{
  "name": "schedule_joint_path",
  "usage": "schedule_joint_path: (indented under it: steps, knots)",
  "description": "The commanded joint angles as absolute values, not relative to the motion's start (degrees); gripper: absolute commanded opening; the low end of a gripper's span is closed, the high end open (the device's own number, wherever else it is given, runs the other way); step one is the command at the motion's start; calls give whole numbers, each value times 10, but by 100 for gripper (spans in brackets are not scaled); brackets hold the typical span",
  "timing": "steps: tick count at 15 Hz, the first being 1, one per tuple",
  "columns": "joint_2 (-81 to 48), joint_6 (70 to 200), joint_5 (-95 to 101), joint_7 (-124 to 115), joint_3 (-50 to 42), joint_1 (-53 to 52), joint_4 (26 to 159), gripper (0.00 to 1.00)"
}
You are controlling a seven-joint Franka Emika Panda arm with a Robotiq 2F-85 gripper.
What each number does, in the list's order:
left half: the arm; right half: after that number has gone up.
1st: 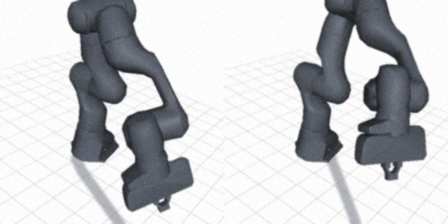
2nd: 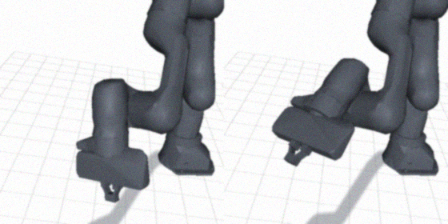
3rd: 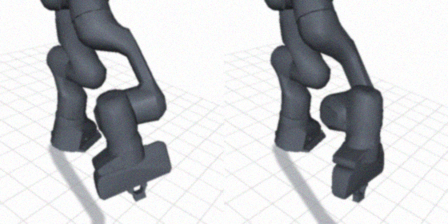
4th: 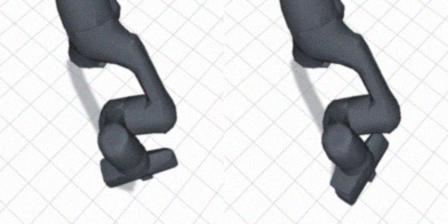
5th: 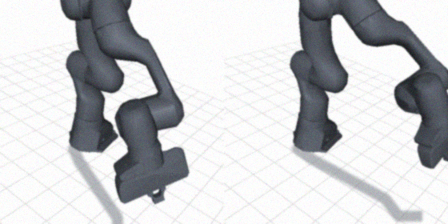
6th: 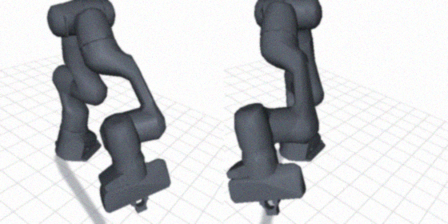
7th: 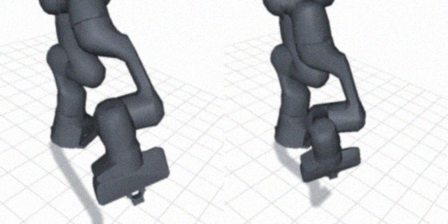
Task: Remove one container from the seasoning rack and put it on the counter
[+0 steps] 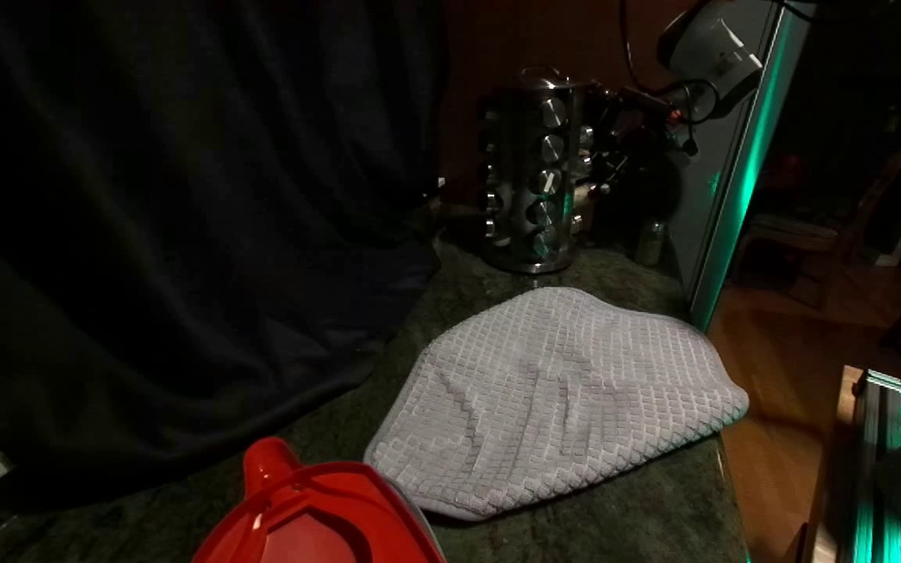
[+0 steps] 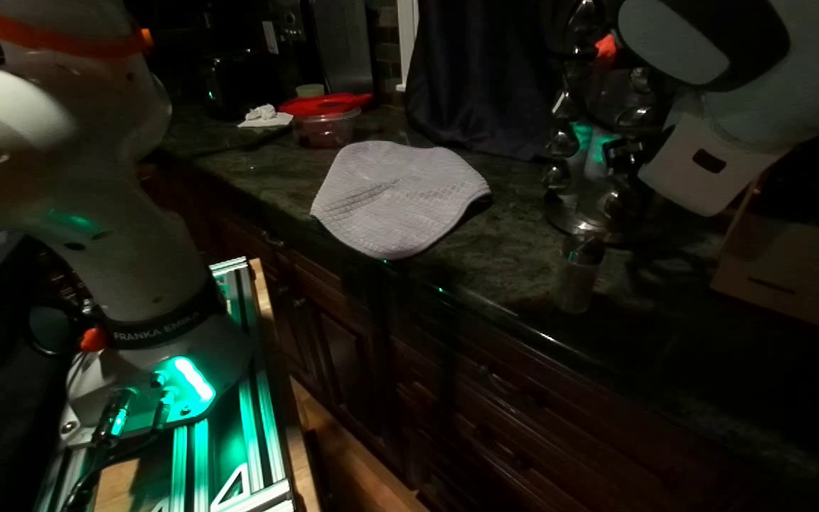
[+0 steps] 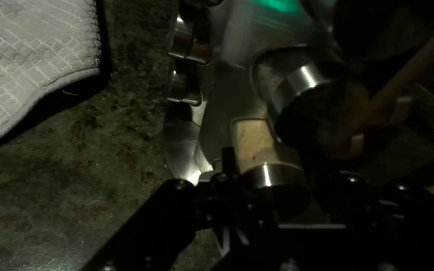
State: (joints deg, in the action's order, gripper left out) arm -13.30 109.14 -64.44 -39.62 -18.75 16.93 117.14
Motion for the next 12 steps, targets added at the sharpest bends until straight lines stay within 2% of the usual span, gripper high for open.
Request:
schedule_joint_path:
  steps: [1, 12]
  knots:
    - [-128, 1102, -648, -412, -190, 175, 1166, 24]
    - [-126, 1103, -653, -417, -189, 176, 1167, 24]
